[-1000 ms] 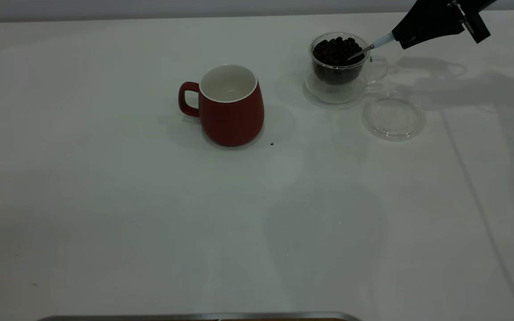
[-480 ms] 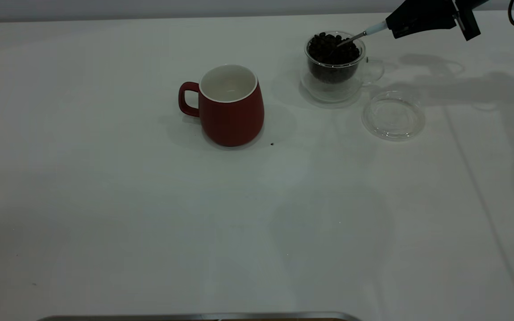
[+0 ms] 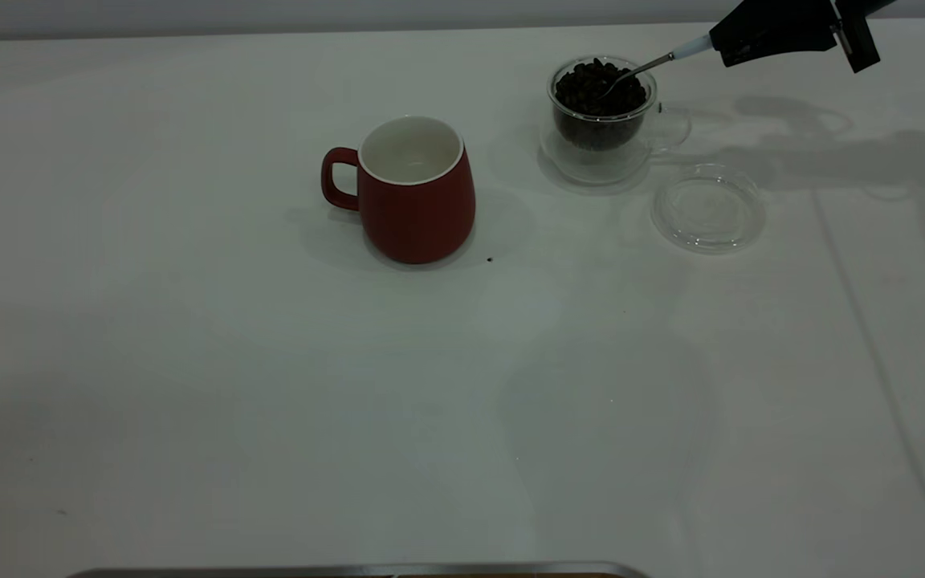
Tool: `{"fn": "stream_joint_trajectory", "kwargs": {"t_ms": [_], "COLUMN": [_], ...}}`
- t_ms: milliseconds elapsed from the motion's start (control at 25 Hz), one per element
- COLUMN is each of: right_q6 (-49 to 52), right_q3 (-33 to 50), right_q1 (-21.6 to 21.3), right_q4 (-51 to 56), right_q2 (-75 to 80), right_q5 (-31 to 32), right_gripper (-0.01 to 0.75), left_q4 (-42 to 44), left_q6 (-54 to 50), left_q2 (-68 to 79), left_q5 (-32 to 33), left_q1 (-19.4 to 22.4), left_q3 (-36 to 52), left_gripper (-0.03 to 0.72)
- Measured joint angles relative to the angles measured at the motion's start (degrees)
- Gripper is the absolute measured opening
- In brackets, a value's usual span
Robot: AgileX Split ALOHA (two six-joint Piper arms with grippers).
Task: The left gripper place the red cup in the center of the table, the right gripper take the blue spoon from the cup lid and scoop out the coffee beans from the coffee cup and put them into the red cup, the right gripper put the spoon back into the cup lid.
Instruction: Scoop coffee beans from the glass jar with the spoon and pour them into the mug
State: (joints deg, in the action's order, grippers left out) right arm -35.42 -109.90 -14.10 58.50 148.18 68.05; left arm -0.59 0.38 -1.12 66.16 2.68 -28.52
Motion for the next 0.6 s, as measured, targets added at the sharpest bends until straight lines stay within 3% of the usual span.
{"fn": "stream_joint_trajectory", "kwargs": {"t_ms": [600], "right_q6": [-0.35], "right_q3": [0.0], "right_q1": [-0.35], "right_q4": [0.86], "right_q2": [0.16], "right_q5": [0.02], "right_gripper": [0.117], "left_q4": [0.0], "left_q6": [0.12], "left_q2": [0.0], "left_q5": [0.0], "left_q1": [0.0], "left_q3": [0.0], "left_gripper": [0.538]}}
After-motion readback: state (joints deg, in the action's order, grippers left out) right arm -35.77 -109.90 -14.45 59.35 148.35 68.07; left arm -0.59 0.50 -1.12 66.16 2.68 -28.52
